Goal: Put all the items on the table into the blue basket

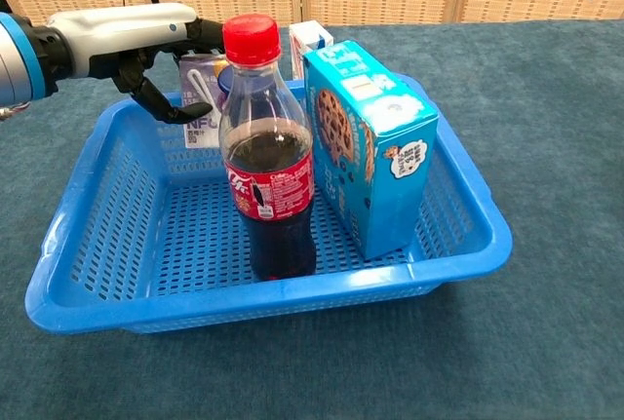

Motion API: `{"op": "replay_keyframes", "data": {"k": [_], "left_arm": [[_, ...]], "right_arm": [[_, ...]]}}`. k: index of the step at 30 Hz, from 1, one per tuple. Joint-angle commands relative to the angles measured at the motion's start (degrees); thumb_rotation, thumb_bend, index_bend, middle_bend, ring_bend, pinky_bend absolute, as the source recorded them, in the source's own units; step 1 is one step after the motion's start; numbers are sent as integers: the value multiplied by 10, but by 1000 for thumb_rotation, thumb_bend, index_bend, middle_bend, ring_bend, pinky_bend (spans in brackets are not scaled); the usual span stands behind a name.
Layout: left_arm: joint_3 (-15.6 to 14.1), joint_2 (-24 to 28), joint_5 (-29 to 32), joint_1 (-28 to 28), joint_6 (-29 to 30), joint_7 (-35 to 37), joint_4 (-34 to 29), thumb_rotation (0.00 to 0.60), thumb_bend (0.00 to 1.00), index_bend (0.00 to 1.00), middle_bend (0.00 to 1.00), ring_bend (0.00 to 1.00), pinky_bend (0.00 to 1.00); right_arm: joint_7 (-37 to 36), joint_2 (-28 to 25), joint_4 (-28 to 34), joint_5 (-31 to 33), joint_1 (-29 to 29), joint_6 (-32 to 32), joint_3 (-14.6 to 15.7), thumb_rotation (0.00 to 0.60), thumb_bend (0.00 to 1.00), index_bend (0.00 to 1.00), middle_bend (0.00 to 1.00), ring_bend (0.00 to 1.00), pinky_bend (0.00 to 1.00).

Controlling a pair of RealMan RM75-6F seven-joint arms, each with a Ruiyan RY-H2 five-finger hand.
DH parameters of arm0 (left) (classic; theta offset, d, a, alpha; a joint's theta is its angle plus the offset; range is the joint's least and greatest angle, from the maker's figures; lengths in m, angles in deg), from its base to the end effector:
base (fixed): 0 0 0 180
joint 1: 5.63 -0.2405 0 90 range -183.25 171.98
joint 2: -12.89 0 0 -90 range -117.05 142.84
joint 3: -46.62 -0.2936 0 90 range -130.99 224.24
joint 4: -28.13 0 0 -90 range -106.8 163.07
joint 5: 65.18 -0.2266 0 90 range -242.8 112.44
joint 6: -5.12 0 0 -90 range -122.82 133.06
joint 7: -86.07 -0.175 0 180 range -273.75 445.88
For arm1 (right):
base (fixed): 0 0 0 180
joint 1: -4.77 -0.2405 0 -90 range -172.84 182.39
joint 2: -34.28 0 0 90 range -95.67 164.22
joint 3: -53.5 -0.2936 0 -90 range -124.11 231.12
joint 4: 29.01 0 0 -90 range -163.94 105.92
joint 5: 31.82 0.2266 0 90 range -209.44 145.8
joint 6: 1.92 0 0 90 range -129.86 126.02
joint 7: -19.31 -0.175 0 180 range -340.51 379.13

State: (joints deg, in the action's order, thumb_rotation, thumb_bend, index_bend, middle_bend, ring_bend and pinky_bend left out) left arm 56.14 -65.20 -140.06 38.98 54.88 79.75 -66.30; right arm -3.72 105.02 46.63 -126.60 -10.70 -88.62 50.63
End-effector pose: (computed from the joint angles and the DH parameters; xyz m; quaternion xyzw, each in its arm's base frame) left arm -0.1278 0.3840 -0.0057 -0.7799 -0.3674 -0.4042 0.3056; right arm -0.3294 -0.2837 0.1407 0.6244 -0.3655 0.5203 0.4538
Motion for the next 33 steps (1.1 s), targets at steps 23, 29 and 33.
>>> {"op": "replay_keyframes", "data": {"k": [23, 29, 33], "left_arm": [[16, 35, -27, -3, 33, 98, -8, 600, 372, 0, 0, 0, 0], [44, 23, -21, 25, 35, 73, 57, 600, 295, 0, 0, 0, 0], [55, 18, -15, 58, -2, 66, 106, 600, 240, 0, 0, 0, 0]], "right_arm": [[2, -1, 2, 1, 1, -1, 0, 600, 0, 46, 0, 0, 49], [1, -1, 2, 1, 1, -2, -1, 600, 0, 45, 0, 0, 49], [0, -1, 2, 3, 1, -2, -2, 600, 0, 45, 0, 0, 49]]}}
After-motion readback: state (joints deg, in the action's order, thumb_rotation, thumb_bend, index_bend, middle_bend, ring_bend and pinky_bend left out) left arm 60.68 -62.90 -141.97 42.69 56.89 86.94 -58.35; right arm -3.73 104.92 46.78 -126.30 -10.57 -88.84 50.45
